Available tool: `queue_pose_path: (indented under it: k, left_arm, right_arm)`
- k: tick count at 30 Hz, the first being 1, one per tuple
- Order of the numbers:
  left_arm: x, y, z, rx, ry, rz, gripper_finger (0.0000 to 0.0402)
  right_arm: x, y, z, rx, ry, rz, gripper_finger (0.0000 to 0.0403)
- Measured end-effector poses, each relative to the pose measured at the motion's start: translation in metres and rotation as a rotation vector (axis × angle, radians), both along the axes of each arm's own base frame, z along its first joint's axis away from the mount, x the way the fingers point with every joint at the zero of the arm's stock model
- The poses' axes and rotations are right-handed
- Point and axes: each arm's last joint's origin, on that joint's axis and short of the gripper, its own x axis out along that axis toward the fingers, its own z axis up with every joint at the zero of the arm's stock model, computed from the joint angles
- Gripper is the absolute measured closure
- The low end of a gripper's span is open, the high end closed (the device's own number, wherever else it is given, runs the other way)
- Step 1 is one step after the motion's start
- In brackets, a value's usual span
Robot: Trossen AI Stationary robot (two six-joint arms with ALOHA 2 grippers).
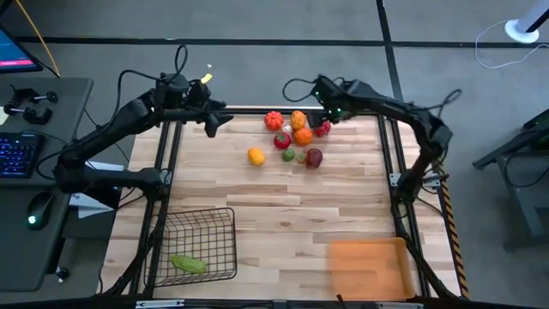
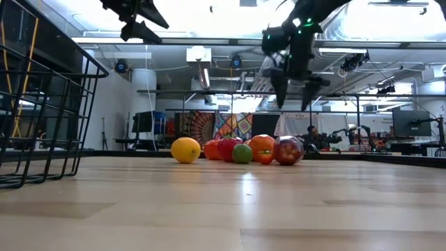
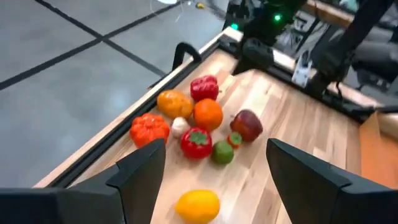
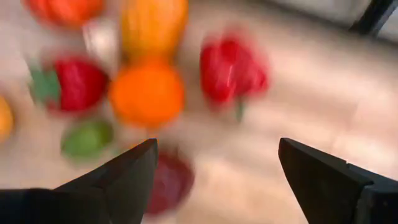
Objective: Sort produce into baskets
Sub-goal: Put the red apple into the orange bin
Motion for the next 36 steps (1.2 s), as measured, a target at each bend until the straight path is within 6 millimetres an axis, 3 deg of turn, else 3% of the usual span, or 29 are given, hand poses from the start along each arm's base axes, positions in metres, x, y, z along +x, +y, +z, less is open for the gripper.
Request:
queue_pose_path:
  k: [5, 15, 22, 30, 36]
  left_arm:
    - [-0.001, -0.001, -0.003, 0.005, 0.035, -0.001, 0.0133]
    - [-0.002, 0.000, -0.003, -0.010, 0.036, 0.032, 0.0133]
    - [-0.002, 0.000, -0.003, -0.062, 0.012, 0.066, 0.0133]
    - [-0.001, -0.001, -0.003, -0.114, -0.012, 0.088, 0.0133]
    - [0.005, -0.016, -0.002, -0.183, -0.046, -0.076, 0.0133]
  right_arm:
    - [0.004, 0.027, -0.016, 0.173, 0.051, 0.031, 0.0075]
    - [0.027, 0.072, -0.042, 0.139, -0.078, -0.126, 0.0075]
    - [0.020, 0.074, -0.068, 0.043, -0.024, -0.244, 0.0075]
    - [0.020, 0.075, -0.089, 0.041, -0.106, -0.264, 0.0075]
    - [0.013, 0.080, -0.108, 0.054, -0.113, -0.295, 0.0075]
